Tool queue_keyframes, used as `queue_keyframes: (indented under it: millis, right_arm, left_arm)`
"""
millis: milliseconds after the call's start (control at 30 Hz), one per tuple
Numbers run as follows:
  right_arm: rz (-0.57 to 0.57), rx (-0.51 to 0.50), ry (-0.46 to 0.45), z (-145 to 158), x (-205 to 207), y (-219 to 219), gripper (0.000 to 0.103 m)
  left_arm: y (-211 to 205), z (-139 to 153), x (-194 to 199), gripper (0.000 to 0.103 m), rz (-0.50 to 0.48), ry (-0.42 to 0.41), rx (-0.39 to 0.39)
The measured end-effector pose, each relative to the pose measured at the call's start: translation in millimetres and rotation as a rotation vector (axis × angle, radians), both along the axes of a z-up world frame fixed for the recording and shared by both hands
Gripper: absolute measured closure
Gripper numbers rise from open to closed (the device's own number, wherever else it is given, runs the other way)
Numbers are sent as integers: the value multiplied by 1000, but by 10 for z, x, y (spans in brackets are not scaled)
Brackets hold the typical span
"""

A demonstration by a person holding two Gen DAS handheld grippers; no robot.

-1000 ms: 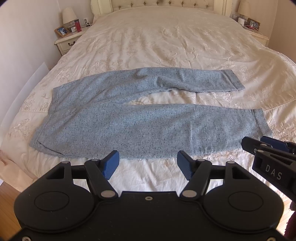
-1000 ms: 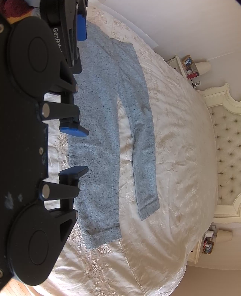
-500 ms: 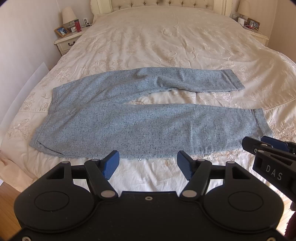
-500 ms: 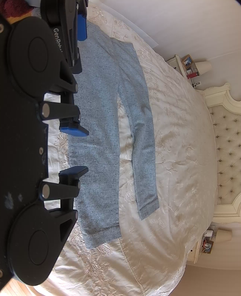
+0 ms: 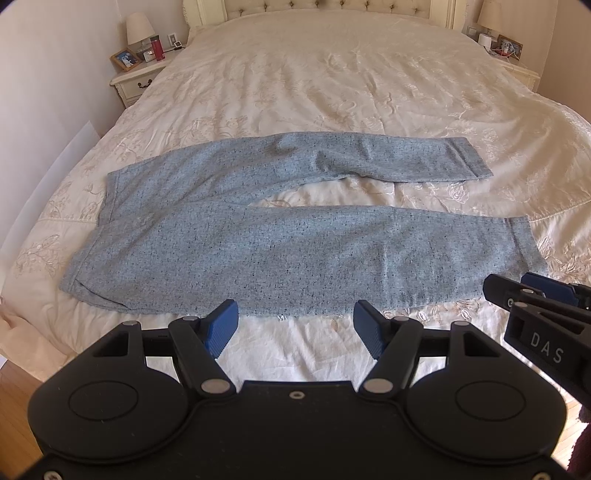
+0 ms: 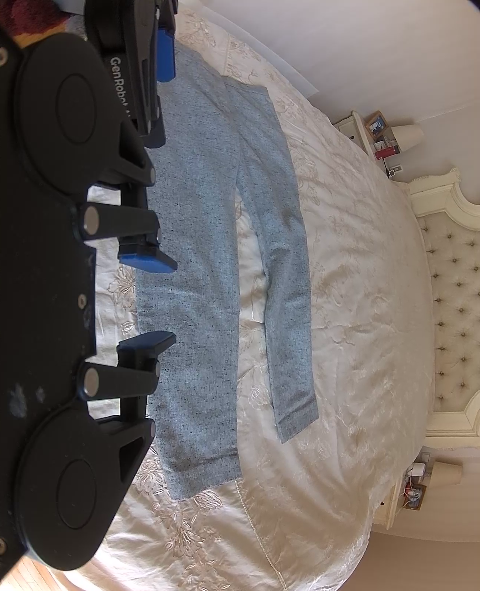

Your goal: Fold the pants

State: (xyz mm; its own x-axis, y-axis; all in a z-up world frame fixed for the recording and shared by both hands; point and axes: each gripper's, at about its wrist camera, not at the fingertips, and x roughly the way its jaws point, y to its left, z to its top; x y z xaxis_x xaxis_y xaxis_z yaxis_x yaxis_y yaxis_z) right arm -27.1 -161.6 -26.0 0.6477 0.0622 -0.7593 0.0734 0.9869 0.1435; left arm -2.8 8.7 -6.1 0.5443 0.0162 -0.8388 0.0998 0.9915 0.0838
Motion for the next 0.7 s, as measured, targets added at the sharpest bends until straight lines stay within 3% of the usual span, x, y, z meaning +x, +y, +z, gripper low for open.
queue_keyframes:
  millis: [700]
  right_arm:
    - [10, 2, 14, -34, 74, -7, 65]
  left_arm:
    - [-5, -28, 63, 33, 5, 14, 3]
